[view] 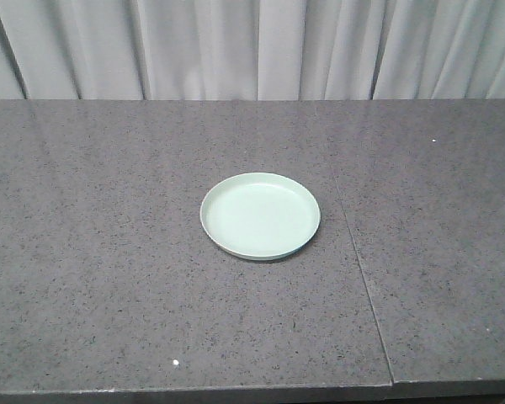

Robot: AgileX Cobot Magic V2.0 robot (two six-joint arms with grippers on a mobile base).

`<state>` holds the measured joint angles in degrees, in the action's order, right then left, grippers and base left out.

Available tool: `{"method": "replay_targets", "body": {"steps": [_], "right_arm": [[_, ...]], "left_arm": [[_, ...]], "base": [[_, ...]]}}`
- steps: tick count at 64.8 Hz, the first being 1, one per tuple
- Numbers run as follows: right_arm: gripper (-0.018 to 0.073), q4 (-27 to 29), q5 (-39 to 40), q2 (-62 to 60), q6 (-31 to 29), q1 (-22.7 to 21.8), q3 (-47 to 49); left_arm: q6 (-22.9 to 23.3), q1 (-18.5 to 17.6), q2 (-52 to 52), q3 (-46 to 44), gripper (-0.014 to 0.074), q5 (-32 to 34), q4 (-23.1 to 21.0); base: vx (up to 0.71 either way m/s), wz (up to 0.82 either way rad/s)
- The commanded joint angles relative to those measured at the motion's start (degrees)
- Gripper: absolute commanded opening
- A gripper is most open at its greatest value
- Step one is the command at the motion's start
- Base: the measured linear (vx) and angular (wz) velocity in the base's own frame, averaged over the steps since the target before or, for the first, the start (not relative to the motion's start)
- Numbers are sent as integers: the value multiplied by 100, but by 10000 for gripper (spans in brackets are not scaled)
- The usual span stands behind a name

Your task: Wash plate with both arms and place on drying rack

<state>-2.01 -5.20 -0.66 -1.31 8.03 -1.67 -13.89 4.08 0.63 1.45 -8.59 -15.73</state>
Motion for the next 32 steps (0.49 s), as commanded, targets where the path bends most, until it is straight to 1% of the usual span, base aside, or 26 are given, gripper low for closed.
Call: {"method": "replay_targets", "body": {"steps": [1, 32], "right_arm": [[-1, -15, 417, -23, -20, -26, -13], [-1, -15, 417, -23, -20, -26, -13]], "left_arm": [[48, -2, 88, -141, -6, 400, -17], [48, -2, 88, -141, -6, 400, -17]], "base": [[0, 0], [0, 0]]}}
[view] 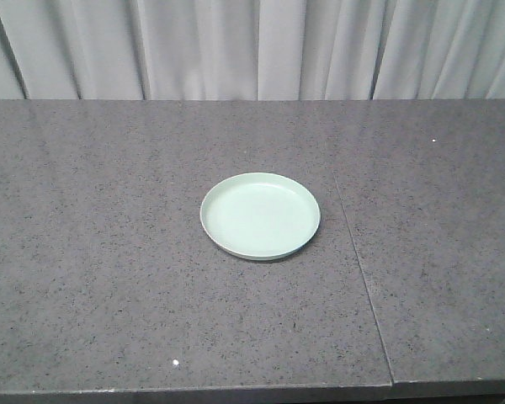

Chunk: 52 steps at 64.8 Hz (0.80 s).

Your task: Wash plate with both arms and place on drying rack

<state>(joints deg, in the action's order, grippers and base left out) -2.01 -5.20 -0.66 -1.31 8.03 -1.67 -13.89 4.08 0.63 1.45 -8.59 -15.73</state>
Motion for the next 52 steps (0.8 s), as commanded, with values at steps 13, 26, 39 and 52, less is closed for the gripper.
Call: {"method": "replay_targets", "body": {"steps": [13, 26, 39, 52], "right_arm": [[-1, -15, 417, -23, -20, -26, -13], [-1, -15, 417, -23, -20, -26, -13], [-1, -15, 417, -23, -20, -26, -13], [-1, -15, 417, -23, -20, -26, -13]], "left_arm": [[48, -2, 88, -141, -6, 400, -17], [48, -2, 88, -141, -6, 400, -17], [48, -2, 88, -141, -6, 400, -17], [48, -2, 88, -141, -6, 400, -17]], "base": [[0, 0], [0, 0], [0, 0], [0, 0]]}}
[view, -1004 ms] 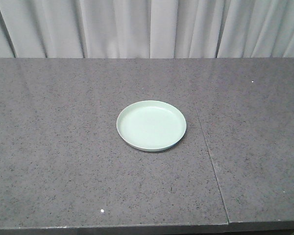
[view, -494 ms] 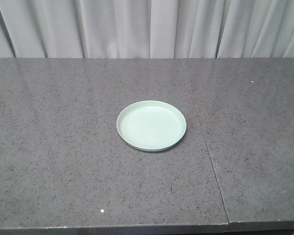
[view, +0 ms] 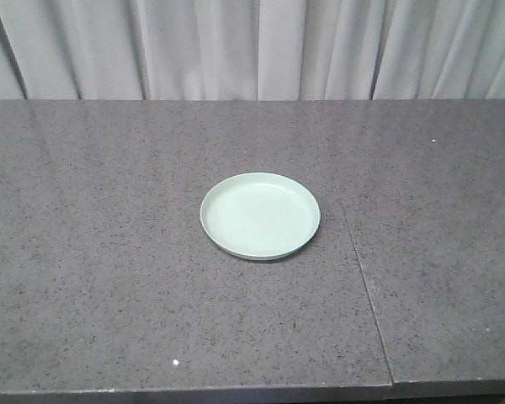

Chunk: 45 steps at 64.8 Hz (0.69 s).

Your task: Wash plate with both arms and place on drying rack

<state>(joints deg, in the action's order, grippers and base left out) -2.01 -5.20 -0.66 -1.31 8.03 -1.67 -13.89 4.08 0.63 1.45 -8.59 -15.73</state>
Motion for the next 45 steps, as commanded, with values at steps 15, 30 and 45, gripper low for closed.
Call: {"method": "replay_targets", "body": {"steps": [15, 30, 45], "right_arm": [[-1, -15, 417, -23, -20, -26, -13], [-1, -15, 417, -23, -20, -26, -13], [-1, 1184, 760, -23, 826, -26, -7]], "left_arm": [[48, -2, 88, -141, -6, 400, -17], [48, -2, 88, -141, -6, 400, -17], [48, -2, 88, -141, -6, 400, -17]], "base": [[0, 0], [0, 0], [0, 0]]}}
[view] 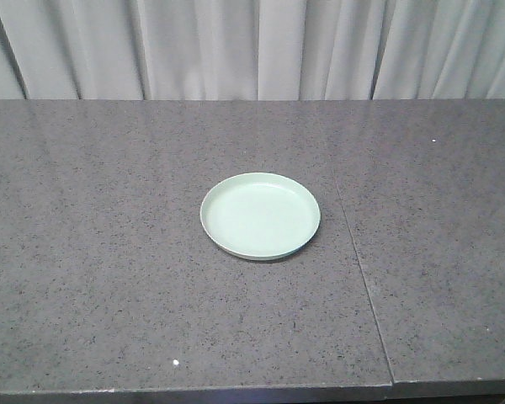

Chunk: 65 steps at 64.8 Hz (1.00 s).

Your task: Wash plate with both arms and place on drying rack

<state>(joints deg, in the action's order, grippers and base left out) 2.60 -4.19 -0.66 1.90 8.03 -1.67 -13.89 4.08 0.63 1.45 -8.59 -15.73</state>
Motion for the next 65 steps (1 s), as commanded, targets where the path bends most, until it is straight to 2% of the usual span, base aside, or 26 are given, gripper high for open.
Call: {"method": "replay_targets", "body": {"steps": [1, 5, 13, 25, 35, 39, 44, 55, 59, 65], "right_arm": [[-1, 953, 680, -23, 670, -26, -7], [-1, 1487, 714, -23, 995, -26, -7], [-1, 2384, 911, -23, 1007, -11, 74], [-1, 2297, -85, 214, 277, -11, 1237], [22, 2324, -1157, 1505, -932, -17, 2809], [67, 2417, -1723, 2125, -1390, -17, 3403], [169, 2562, -2325, 2945, -1972, -17, 4129], [473, 3003, -2853, 4525, -2965, -17, 5408], [524, 3095, -3034, 5039, -3194, -17, 5805], [536, 3453, -3400, 5803, -3672, -11, 6498]], "left_arm": [[48, -2, 88, -141, -6, 400, -17], [48, -2, 88, -141, -6, 400, -17], [48, -2, 88, -141, -6, 400, -17], [48, -2, 88, -141, -6, 400, -17], [48, -2, 88, -141, -6, 400, -17], [48, -2, 88, -141, -6, 400, -17], [48, -2, 88, -141, -6, 400, -17], [48, -2, 88, -141, -6, 400, -17], [48, -2, 88, -141, -6, 400, -17], [48, -2, 88, -141, -6, 400, -17]], "base": [[0, 0], [0, 0], [0, 0], [0, 0], [0, 0], [0, 0], [0, 0], [0, 0], [0, 0], [0, 0]]}}
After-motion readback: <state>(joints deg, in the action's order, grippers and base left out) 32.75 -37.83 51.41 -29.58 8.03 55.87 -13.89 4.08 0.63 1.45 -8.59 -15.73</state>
